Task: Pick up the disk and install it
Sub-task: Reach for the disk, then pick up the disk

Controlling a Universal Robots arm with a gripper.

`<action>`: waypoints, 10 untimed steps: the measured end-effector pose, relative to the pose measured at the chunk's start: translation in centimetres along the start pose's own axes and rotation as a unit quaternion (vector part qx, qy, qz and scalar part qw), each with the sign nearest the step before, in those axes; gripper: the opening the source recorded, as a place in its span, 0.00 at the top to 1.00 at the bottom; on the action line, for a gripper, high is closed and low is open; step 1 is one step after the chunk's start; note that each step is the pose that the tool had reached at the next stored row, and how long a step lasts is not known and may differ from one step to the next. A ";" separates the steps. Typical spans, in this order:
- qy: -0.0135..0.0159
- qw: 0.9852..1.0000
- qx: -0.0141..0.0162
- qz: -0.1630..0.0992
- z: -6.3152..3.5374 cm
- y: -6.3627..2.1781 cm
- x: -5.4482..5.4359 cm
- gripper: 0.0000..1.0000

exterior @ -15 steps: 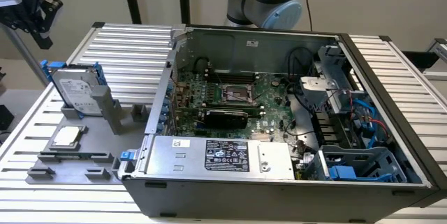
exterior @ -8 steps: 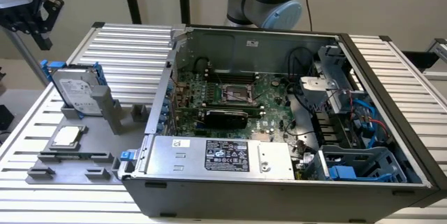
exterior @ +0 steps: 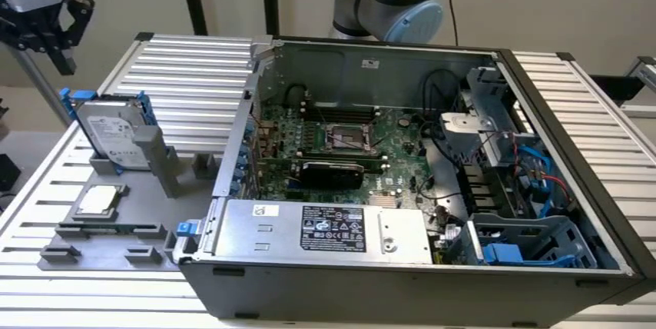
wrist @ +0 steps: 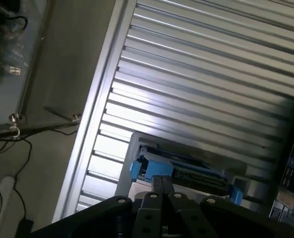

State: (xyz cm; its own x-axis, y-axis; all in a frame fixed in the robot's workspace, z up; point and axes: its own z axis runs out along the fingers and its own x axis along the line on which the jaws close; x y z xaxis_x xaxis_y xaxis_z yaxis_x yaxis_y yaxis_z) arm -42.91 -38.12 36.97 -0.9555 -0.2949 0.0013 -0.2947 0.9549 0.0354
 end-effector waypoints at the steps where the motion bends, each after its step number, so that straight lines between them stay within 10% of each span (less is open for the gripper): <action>1: 0.000 1.000 0.000 -0.009 0.03 0.00 0.0 1.00; 10: 0.003 0.996 0.000 -0.091 0.30 -0.01 0.0 1.00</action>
State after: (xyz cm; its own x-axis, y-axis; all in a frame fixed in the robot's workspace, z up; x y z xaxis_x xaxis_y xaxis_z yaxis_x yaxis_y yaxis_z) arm -42.91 -38.12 36.67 -0.8859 -0.4639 0.0012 -0.4636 0.8853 0.0353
